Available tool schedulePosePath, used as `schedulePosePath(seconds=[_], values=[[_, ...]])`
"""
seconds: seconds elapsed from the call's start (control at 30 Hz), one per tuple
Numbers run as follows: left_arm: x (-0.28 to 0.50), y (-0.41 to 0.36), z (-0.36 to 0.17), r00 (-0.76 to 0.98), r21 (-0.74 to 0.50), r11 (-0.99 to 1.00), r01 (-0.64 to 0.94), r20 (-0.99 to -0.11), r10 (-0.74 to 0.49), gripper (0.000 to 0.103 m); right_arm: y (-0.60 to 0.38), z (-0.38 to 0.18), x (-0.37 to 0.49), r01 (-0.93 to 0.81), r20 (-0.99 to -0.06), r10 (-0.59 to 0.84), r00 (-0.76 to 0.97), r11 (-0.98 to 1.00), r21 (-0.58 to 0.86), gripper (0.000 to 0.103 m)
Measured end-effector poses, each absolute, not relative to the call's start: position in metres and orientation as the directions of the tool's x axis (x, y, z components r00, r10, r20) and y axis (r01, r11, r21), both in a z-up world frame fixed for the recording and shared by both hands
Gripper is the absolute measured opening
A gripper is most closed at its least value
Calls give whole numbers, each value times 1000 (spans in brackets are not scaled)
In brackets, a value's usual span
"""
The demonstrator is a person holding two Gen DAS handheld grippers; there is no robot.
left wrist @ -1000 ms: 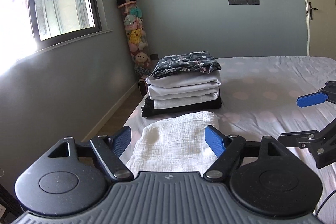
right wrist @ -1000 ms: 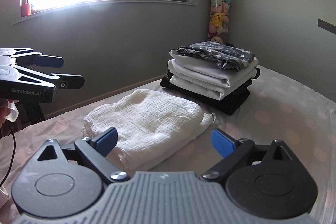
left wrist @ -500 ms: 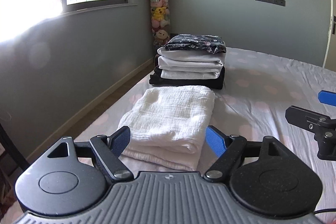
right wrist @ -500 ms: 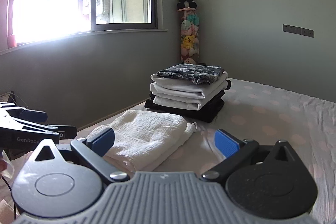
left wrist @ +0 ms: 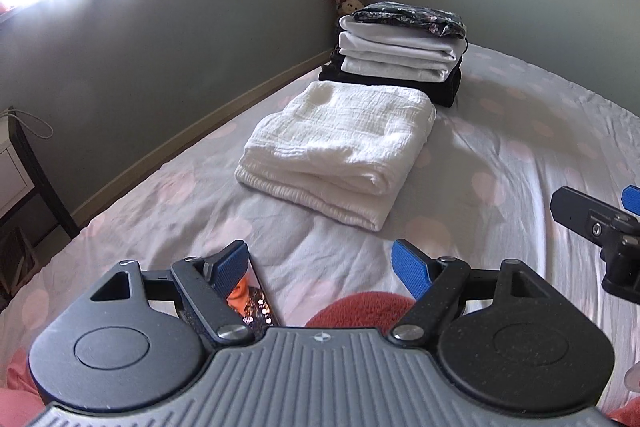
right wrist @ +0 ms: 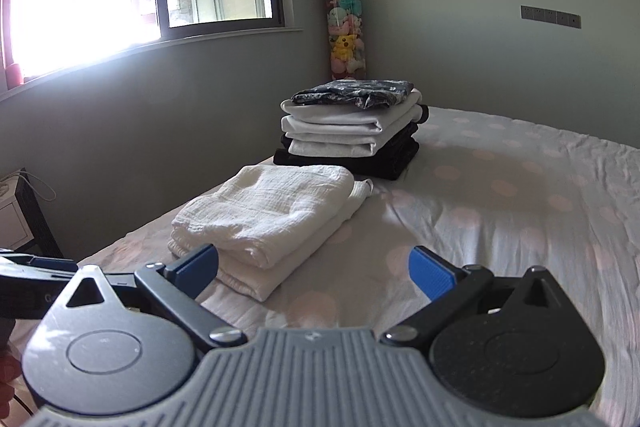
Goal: Fold clothes
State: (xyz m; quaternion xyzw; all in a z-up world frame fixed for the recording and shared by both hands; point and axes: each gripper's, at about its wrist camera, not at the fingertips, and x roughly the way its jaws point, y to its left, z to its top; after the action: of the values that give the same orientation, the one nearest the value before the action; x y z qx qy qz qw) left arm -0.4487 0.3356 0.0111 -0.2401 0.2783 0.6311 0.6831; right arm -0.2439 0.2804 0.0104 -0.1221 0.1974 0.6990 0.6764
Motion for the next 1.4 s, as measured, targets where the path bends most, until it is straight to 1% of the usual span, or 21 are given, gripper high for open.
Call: schedulePosePath(seconds=[0.5, 0.77, 1.0, 1.4], values=[[-427, 313, 21, 47, 54, 112, -992, -669, 742, 93, 253, 6, -236, -988, -441, 894, -84, -18, 153, 102], [-411, 310, 22, 52, 68, 129, -989, -665, 745, 93, 244, 6, -225, -987, -430, 901, -64, 7, 161, 102], [-409, 310, 19, 45, 72, 125, -990, -673, 739, 93, 241, 4, -217, -983, -436, 898, -62, 20, 181, 102], [-409, 308, 18, 43, 83, 131, -988, -662, 748, 93, 241, 2, -217, -985, -442, 895, -63, 15, 171, 102]])
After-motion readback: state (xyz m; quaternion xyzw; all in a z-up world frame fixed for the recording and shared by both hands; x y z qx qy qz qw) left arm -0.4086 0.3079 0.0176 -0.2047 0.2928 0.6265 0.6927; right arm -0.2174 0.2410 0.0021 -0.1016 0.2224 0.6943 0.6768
